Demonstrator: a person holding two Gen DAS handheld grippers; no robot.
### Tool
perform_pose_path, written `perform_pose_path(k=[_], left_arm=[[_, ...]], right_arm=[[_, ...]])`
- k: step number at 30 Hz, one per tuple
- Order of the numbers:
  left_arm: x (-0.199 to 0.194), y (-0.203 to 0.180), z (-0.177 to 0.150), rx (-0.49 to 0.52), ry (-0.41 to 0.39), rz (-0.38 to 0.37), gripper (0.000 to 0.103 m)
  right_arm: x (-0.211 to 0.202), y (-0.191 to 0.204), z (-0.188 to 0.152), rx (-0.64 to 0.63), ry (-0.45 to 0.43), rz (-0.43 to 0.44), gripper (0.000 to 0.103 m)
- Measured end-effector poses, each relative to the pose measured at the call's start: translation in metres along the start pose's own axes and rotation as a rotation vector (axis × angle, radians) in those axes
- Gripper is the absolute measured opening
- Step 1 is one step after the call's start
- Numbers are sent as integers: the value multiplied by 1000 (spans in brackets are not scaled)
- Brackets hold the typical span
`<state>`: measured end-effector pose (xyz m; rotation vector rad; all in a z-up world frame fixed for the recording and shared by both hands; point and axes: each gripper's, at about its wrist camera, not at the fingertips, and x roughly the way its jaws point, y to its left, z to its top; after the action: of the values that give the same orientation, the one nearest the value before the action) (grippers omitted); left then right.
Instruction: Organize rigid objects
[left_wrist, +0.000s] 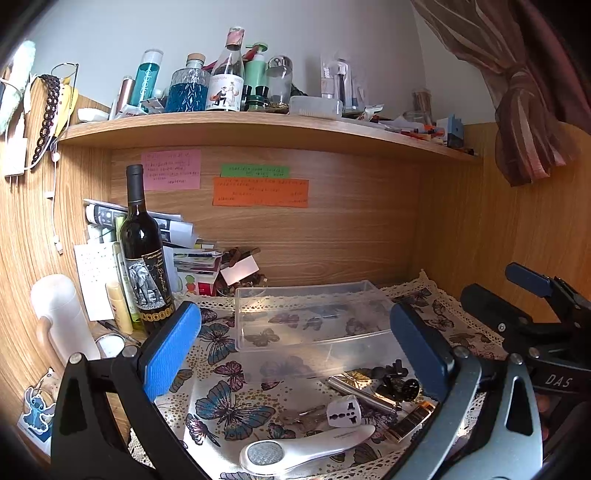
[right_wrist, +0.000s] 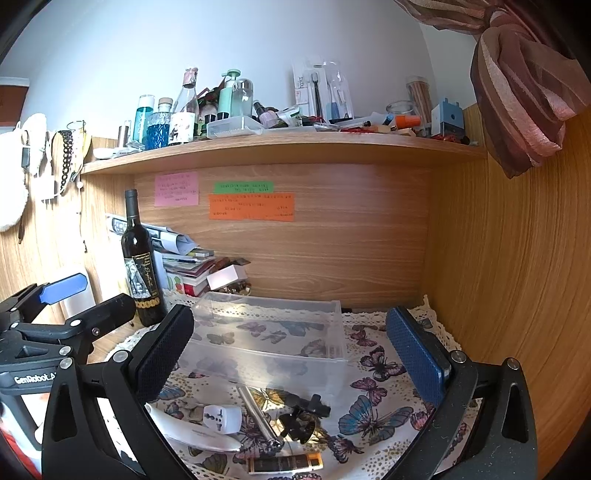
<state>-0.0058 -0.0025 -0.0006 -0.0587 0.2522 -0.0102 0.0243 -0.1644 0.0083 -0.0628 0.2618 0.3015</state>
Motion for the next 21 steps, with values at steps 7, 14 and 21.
perform_pose_path(k=[7,14,21], left_arm=[[-3,1,1,-3,-5,2,103],[-5,1,1,-4,-11,4,103],[-6,1,2,-2,-13,-5,103]], right_arm=[[-2,2,0,-4,-3,2,103],[-3,3,1,-5,-4,3,103],[-3,5,3,-5,-4,3,103]])
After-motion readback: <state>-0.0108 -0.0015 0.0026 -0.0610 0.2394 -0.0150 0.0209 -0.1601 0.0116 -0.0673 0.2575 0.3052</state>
